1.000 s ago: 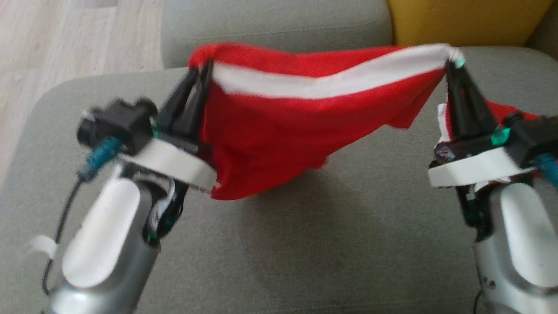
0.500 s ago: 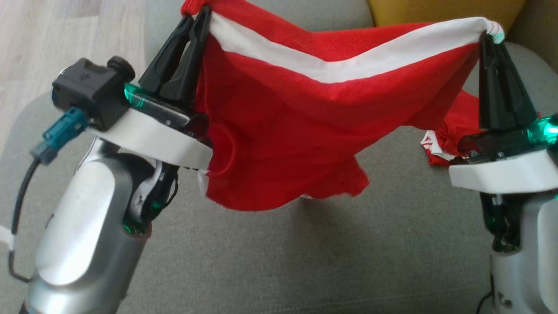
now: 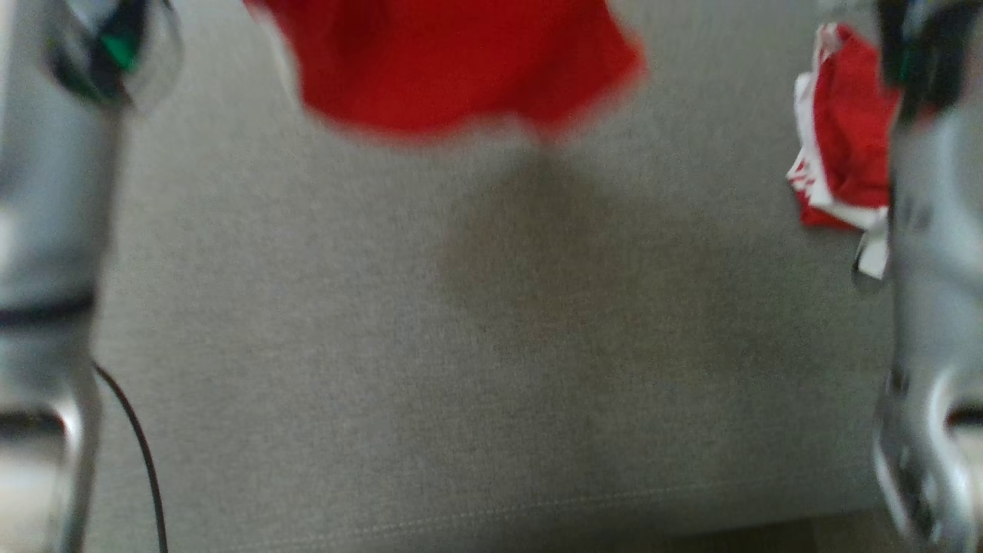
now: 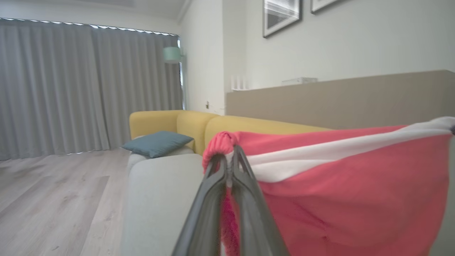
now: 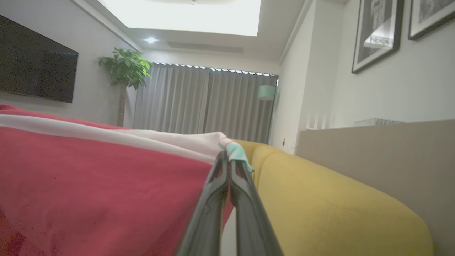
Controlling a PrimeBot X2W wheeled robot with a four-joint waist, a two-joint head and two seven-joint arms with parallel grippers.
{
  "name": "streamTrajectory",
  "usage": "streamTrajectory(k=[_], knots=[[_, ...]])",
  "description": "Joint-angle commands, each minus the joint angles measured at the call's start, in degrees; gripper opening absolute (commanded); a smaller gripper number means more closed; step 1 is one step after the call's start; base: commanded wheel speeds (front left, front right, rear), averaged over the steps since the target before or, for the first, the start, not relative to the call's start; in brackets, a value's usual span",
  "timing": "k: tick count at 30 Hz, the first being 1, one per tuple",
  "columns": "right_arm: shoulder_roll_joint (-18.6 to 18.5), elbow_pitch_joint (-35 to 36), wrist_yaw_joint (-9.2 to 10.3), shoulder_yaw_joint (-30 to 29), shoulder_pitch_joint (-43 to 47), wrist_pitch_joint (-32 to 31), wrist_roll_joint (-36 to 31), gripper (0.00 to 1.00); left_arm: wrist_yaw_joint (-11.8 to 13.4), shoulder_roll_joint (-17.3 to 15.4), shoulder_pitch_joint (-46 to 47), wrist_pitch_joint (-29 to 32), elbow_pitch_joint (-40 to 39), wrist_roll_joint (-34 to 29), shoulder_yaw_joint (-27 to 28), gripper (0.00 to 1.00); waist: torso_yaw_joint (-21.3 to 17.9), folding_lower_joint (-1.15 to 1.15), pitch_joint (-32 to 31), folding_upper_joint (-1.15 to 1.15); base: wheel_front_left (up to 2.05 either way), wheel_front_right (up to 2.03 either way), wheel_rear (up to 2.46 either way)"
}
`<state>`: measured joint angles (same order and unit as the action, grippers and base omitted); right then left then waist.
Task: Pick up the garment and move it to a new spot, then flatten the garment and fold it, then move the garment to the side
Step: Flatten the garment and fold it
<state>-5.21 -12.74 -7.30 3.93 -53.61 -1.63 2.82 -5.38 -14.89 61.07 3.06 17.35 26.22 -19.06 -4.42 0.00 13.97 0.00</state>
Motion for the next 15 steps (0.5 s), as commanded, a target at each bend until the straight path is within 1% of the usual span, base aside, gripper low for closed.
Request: streamTrajectory(k=[1,4,8,12,13,15], knots=[[0.36,-3.07,-0.19,1.24,-7.11,2.47,-0.24,0.0,-0.19,-2.7,6.97,-2.16,2.37,-0.26,3.61,0.0,-0.85,0.0,6.78,0.0,0.0,0.0,0.0],[0.52,-12.71,-0.19,0.13,-16.15,7.53,-0.45,0.0,-0.11,-1.54,13.97,-7.23,9.74,0.27,5.65,0.0,-0.82,0.0,8.98,0.0,0.0,0.0,0.0],[1.44,-23.52,-0.19,-3.61,-23.09,12.79,-0.5,0.0,-0.83,-0.13,18.89,-13.77,17.33,0.02,5.3,0.0,-0.8,0.0,11.05,0.0,0.0,0.0,0.0],[2.15,-32.46,-0.19,-6.47,-24.19,15.43,1.1,0.0,-1.36,1.9,19.55,-16.99,22.6,0.19,4.6,0.0,-0.34,0.0,12.74,0.0,0.0,0.0,0.0],[2.15,-32.46,-0.19,-6.47,-24.19,15.43,1.1,0.0,-1.36,1.9,19.55,-16.99,22.6,0.19,4.6,0.0,-0.34,0.0,12.74,0.0,0.0,0.0,0.0],[2.27,-36.22,-0.19,-6.59,-22.93,16.03,2.23,0.0,-1.57,3.42,18.12,-17.58,24.72,-0.05,3.55,0.0,0.29,0.0,13.35,0.0,0.0,0.0,0.0]])
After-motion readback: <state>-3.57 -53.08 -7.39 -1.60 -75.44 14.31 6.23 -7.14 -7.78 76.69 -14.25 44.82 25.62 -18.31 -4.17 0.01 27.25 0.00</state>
